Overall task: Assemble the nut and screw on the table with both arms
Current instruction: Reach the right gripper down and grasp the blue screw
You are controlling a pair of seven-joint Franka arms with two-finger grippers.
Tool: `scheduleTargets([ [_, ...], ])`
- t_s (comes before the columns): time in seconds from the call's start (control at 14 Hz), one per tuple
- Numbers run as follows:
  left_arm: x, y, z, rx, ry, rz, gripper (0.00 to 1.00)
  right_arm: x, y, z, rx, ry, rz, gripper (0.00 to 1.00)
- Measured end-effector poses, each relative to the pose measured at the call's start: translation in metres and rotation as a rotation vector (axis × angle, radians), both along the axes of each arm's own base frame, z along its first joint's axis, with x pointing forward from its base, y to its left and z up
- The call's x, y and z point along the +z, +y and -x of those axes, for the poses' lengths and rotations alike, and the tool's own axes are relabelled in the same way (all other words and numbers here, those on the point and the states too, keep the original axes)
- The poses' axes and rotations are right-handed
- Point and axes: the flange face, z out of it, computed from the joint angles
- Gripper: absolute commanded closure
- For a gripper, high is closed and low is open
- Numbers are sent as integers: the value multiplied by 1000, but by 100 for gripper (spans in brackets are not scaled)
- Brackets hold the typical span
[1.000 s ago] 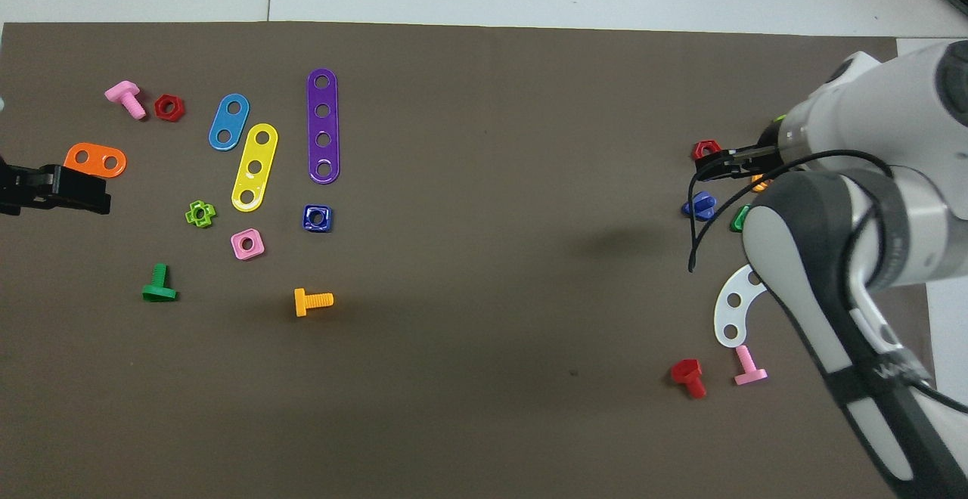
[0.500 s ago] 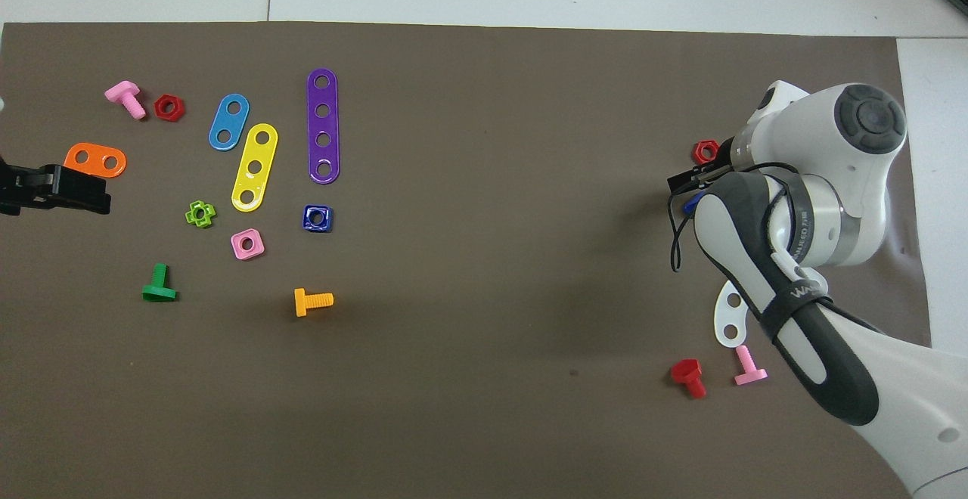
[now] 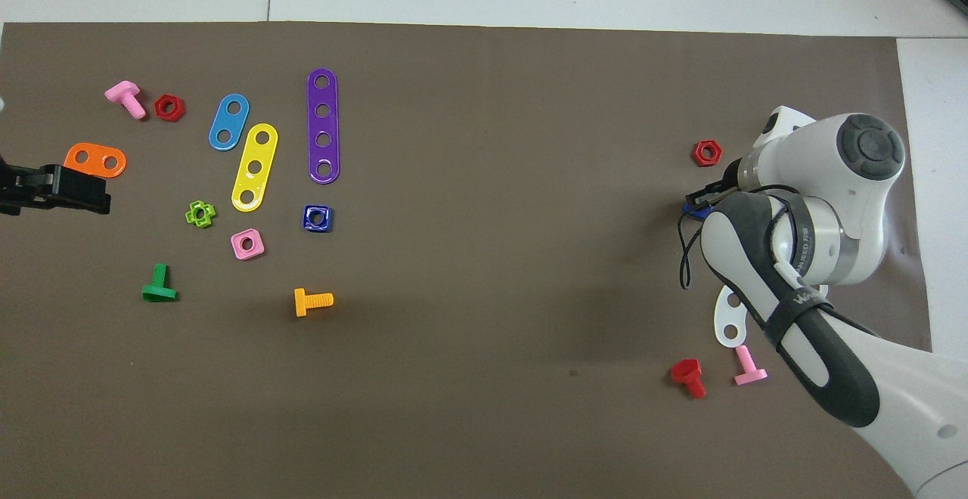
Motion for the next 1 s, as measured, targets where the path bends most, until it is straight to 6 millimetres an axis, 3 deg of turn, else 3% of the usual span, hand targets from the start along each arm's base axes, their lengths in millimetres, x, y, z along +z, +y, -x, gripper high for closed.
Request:
scheduleTargets([
  [0.36,0,0,0,0,0,0,0,-5,1,1,1,-1,2,54],
  [0.5,0,0,0,0,0,0,0,-5,1,1,1,-1,2,69],
  [0.64,0,0,0,0,0,0,0,-5,1,1,1,-1,2,100],
  [1.0,0,0,0,0,0,0,0,-4,0,1,-1,-1,0,100],
])
